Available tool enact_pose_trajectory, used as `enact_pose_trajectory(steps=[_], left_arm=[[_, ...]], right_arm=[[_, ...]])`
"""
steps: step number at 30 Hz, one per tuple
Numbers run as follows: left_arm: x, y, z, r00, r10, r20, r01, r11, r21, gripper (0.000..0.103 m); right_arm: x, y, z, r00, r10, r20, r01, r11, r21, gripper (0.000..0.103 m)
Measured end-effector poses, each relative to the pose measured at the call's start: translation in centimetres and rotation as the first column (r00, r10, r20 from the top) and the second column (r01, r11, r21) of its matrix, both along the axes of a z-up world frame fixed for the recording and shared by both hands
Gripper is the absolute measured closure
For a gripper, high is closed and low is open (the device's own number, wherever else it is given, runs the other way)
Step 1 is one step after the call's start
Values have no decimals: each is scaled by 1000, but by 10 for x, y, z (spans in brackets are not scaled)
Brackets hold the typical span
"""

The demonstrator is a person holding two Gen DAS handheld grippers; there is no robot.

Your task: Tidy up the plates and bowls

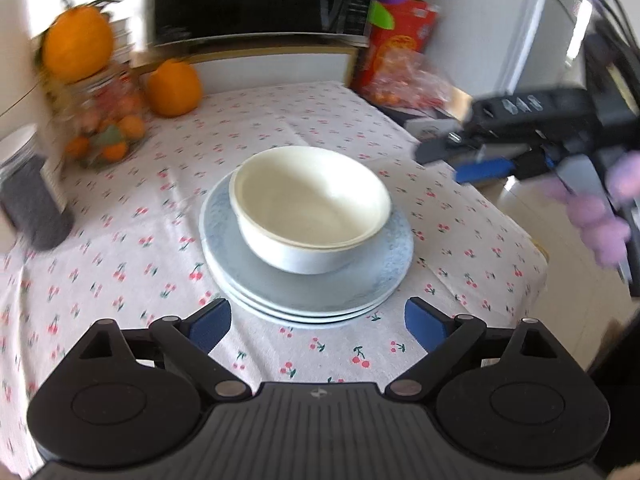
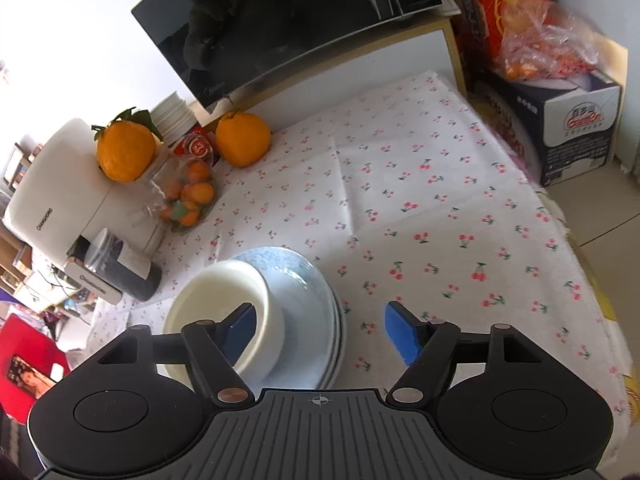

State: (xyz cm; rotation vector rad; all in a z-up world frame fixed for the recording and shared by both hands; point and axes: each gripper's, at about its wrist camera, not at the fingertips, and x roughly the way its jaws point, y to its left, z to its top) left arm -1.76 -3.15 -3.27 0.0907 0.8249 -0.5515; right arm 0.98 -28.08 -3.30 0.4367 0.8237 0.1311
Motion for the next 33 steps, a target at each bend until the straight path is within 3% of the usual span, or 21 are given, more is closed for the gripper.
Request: enact_pose_trajectory(steps=[5, 13, 15, 24, 33], left_arm=[[-2, 8, -1, 990, 138, -35, -139, 990, -21, 8], [-7, 14, -1, 939, 343, -23, -342, 939, 21, 3], [-9, 12, -1, 929, 369, -11, -368, 929, 36, 1], [-14, 9, -6, 894, 446, -37, -440, 891, 109, 0], [-16, 11, -8, 871, 489, -55, -478, 867, 138, 1]], right_arm=[[-18, 10, -1, 1000, -6, 20, 7, 997, -71, 24], [-45, 39, 1, 997, -25, 78, 41, 975, -217, 16], [-52, 49, 0, 996, -27, 82, 46, 969, -241, 11], [-62, 82, -14, 1000, -10, 26, 18, 948, -318, 8], [-55, 82, -21, 1000, -23, -16, 17, 947, -321, 8]])
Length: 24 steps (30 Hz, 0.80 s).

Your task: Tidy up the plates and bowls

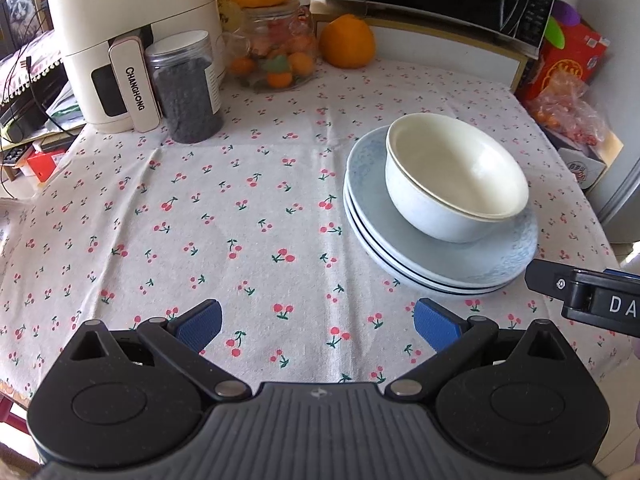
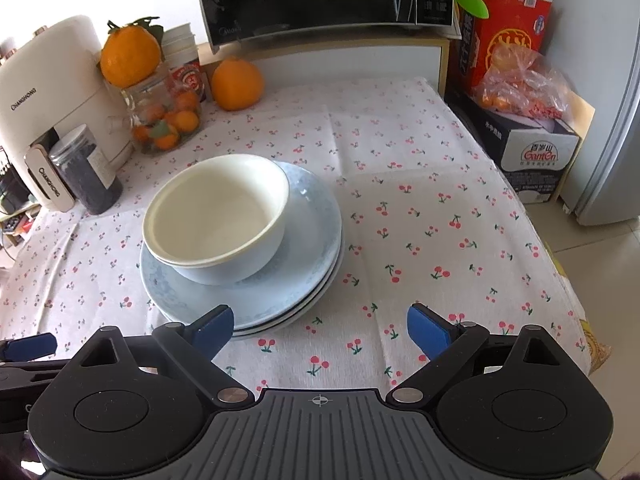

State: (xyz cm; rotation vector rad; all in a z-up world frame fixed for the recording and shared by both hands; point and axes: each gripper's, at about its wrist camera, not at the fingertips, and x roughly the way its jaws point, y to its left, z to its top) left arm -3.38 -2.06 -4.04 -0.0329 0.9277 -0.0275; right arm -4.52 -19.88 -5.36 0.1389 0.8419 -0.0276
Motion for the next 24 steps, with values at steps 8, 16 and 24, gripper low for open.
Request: enact_pose_trajectory(steps=[8, 16, 24], left_arm=[[-3, -1, 3, 1000, 10, 16, -10, 1000, 13, 1], [-3, -1, 3, 1000, 19, 21, -19, 1000, 23, 1], [-2, -1, 3, 999, 21, 26, -21, 999, 29, 1]], right_arm=[[1, 0, -4, 1000, -5, -16, 5, 1000, -7, 8], [2, 0, -4, 1000, -3, -25, 3, 1000, -9, 8], [3, 0, -6, 999, 0, -33, 0, 1000, -8, 8]])
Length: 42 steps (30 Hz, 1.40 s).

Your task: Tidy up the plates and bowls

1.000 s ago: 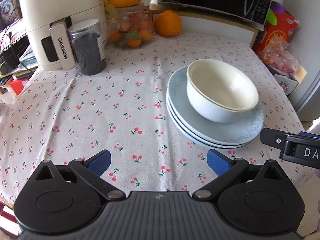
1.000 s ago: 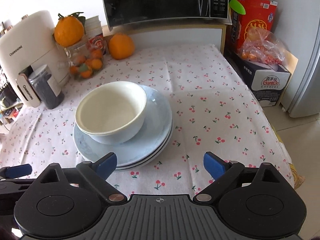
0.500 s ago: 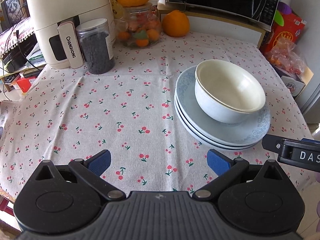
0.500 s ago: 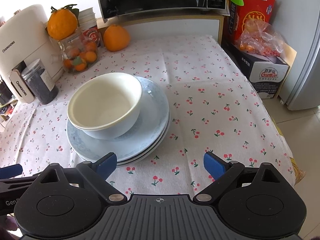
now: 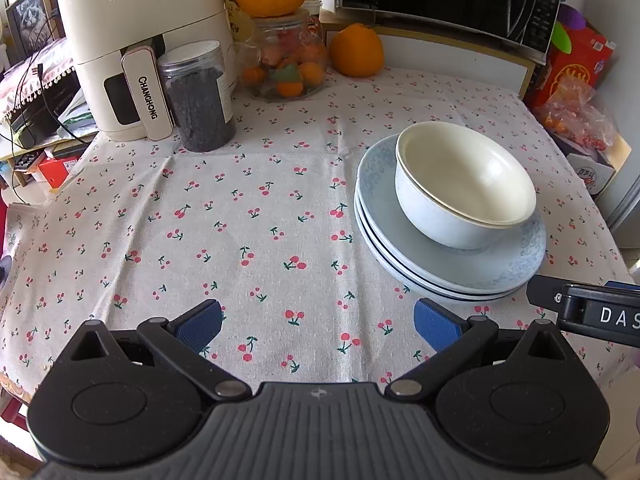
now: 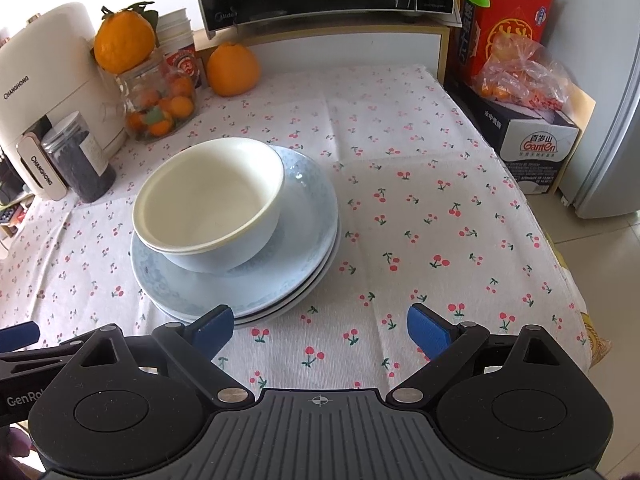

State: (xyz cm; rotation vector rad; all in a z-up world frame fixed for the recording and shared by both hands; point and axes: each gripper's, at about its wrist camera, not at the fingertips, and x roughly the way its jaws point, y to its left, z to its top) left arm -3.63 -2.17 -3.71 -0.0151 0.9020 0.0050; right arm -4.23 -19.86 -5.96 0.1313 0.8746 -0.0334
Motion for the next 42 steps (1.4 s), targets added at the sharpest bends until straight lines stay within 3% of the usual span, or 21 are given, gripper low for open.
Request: enact_pose_trajectory(steps=[42], left_arm=[[0, 2, 1, 1000, 3, -1, -3, 1000, 10, 1]], right_arm=[[1, 0, -2, 1000, 1, -6, -1, 1000, 0, 8]])
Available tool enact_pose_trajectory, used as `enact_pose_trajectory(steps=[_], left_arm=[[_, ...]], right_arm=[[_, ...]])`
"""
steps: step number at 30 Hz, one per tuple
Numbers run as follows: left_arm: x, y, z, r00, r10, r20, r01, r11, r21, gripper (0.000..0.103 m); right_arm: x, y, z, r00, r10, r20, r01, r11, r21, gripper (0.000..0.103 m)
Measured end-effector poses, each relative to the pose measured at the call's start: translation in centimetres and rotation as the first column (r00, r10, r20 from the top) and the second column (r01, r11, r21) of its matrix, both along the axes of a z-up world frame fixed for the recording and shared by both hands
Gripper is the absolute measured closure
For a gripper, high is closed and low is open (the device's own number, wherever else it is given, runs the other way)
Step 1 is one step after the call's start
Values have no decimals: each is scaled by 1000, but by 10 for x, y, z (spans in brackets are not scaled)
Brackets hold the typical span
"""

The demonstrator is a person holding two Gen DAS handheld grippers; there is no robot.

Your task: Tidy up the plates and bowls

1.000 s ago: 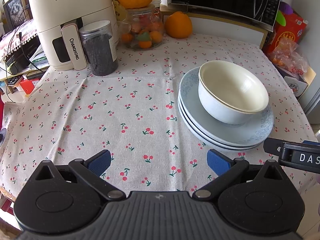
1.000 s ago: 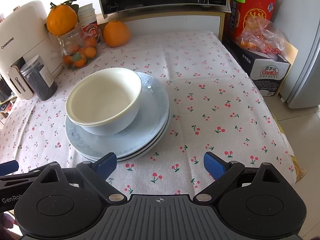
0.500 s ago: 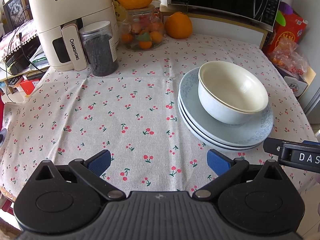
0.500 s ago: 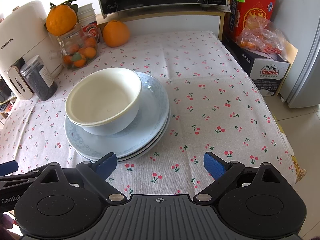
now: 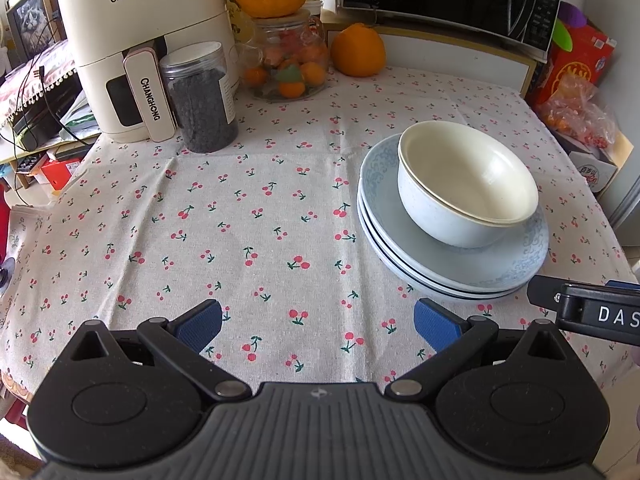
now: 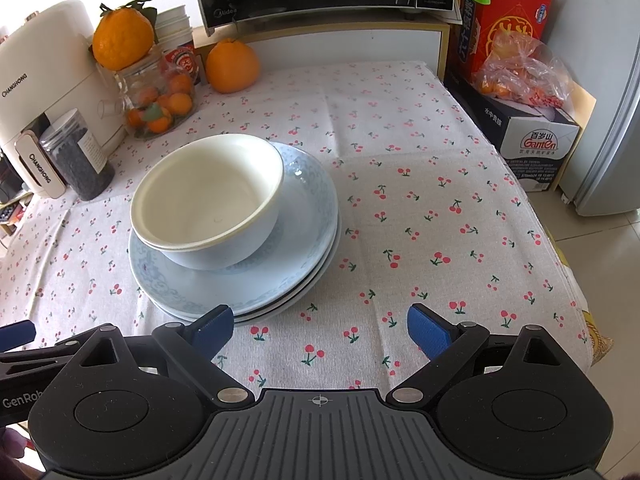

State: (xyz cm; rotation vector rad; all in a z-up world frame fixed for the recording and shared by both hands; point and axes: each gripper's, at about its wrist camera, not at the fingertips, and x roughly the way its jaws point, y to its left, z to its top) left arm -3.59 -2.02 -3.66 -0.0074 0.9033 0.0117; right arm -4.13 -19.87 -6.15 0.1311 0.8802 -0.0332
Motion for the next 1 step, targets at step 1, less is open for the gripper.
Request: enact_pose_trajectory(steps=[1], left_arm=[[1, 1, 0, 1000, 1, -3, -1, 1000, -3, 1]], right_arm=[[0, -1, 0, 1000, -7, 4, 7, 1000, -2, 8]])
